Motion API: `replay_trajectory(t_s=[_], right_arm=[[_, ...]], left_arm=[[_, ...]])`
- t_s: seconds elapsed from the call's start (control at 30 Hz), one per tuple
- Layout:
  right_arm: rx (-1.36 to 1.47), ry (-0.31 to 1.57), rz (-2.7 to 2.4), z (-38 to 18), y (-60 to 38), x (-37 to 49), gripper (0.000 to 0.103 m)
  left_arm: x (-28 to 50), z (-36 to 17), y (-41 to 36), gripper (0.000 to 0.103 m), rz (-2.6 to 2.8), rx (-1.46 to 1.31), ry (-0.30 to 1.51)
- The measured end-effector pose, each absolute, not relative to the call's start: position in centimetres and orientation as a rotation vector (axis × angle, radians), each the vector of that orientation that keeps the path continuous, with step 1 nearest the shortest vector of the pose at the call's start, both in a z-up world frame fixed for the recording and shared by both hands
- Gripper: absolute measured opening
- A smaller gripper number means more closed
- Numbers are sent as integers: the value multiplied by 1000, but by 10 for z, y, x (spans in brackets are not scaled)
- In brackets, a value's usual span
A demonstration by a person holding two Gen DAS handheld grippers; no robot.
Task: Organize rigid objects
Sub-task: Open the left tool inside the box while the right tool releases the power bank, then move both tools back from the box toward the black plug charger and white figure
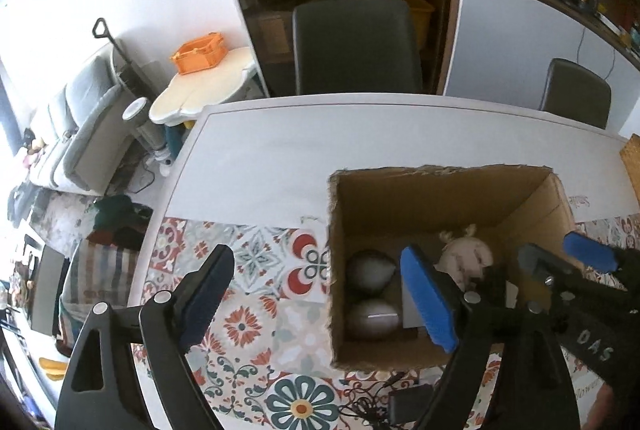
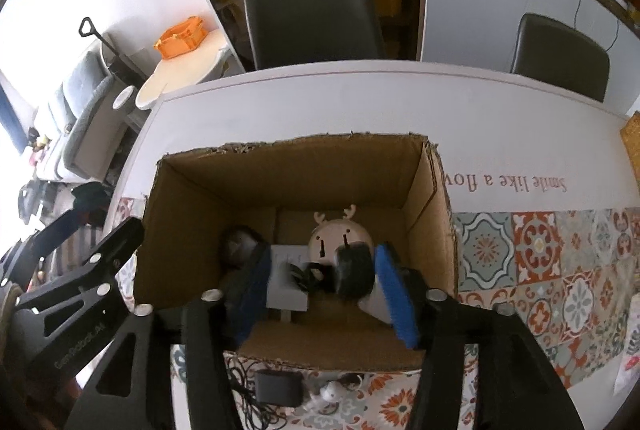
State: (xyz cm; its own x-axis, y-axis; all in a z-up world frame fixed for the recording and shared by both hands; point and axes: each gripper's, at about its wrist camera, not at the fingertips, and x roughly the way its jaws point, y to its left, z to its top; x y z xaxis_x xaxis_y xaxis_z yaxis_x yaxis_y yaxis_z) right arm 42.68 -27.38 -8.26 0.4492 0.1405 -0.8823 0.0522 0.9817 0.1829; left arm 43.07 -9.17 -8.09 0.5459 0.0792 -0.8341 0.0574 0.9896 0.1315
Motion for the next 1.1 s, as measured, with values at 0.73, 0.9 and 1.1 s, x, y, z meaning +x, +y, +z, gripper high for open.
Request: replay_trajectory(t_s=[0.73,0.9,1.1], right_arm=[[139,889,3,-19,-266,341,80],[167,849,3,-18,-269,312,80],[173,833,-10,-29,-269,286,80]], left_arm=[[346,-43,-68,102,32,96,859],[324,-47,-68,102,6,89,869],[296,-64,-70,102,6,86,881]])
